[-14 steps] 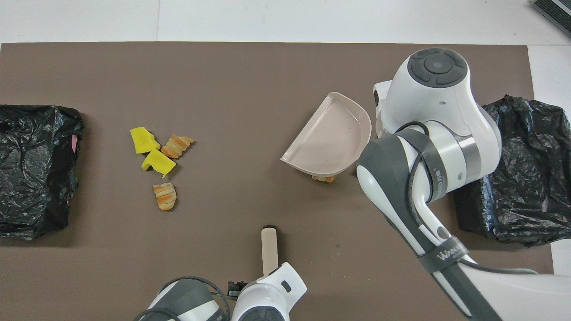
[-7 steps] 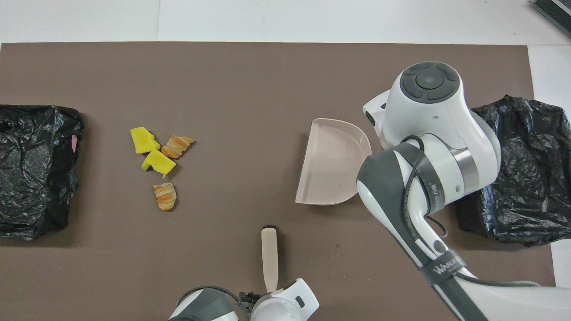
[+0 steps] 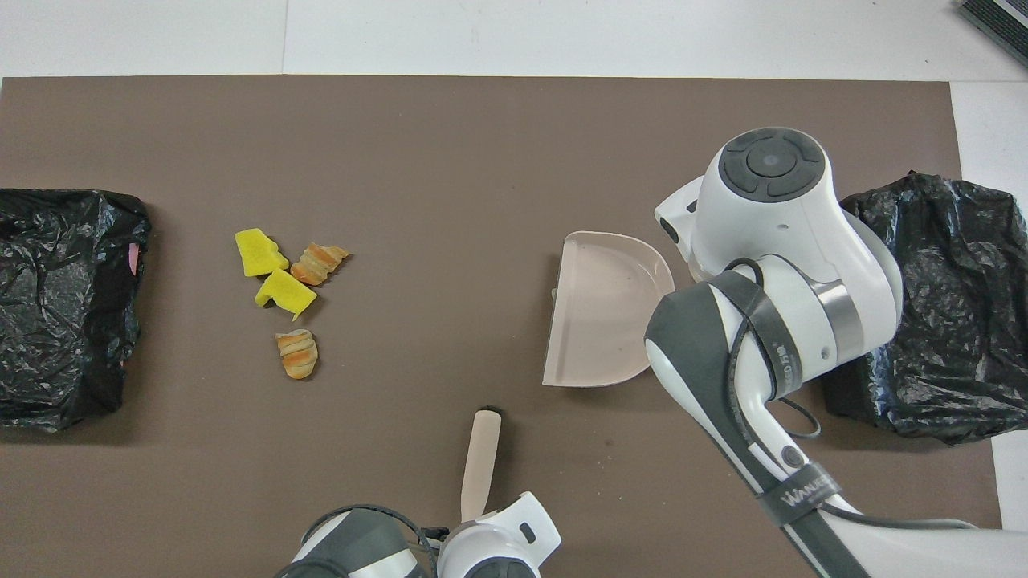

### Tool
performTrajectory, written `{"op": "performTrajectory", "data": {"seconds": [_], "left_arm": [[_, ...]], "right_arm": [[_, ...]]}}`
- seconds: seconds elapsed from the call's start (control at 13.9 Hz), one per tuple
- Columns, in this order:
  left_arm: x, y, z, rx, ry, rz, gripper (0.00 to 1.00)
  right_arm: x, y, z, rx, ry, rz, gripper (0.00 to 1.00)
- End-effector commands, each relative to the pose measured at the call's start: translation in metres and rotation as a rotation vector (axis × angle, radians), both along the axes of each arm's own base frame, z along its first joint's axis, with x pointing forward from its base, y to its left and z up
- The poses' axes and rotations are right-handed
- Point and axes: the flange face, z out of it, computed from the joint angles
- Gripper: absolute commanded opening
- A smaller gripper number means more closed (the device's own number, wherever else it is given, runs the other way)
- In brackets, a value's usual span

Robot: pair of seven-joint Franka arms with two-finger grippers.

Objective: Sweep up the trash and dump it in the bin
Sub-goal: 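Grasp the brush with the left gripper while the right gripper places the dustpan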

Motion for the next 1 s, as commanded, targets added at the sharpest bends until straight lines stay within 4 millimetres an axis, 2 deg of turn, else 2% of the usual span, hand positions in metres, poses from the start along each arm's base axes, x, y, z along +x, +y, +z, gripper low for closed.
{"op": "performTrajectory", "data": {"seconds": [0.0, 0.07, 0.22, 0.36, 0.43, 0.65, 0.79, 0.93], "left_arm": [[0.019, 0.014, 0.025, 0.025, 0.028, 0.031, 0.00], [0.034, 0.023, 0.041, 0.027, 0.029, 0.066, 0.00], [0.071, 0.056, 0.074, 0.004, 0.026, 0.122, 0.00], [0.118, 0.113, 0.111, -0.030, 0.011, 0.213, 0.00], [0.140, 0.145, 0.123, -0.027, 0.026, 0.262, 0.00], [0.194, 0.239, 0.120, -0.045, 0.055, 0.370, 0.00], [0.219, 0.318, 0.116, -0.064, 0.028, 0.523, 0.00], [0.242, 0.367, 0.104, -0.121, -0.031, 0.407, 0.00]], "right_arm": [[-0.006, -0.002, 0.005, -0.003, -0.020, 0.043, 0.00], [-0.005, -0.002, 0.005, -0.003, -0.021, 0.043, 0.00], [-0.005, -0.001, 0.005, -0.002, -0.024, 0.044, 0.00], [-0.004, 0.003, 0.007, 0.005, -0.048, 0.043, 0.00], [-0.003, 0.008, 0.007, 0.010, -0.058, 0.051, 0.00], [-0.007, 0.041, -0.006, 0.005, -0.090, 0.059, 0.00], [-0.008, 0.061, -0.018, -0.037, -0.117, 0.092, 0.00], [-0.012, 0.081, -0.027, -0.043, -0.116, 0.128, 0.00]]}}
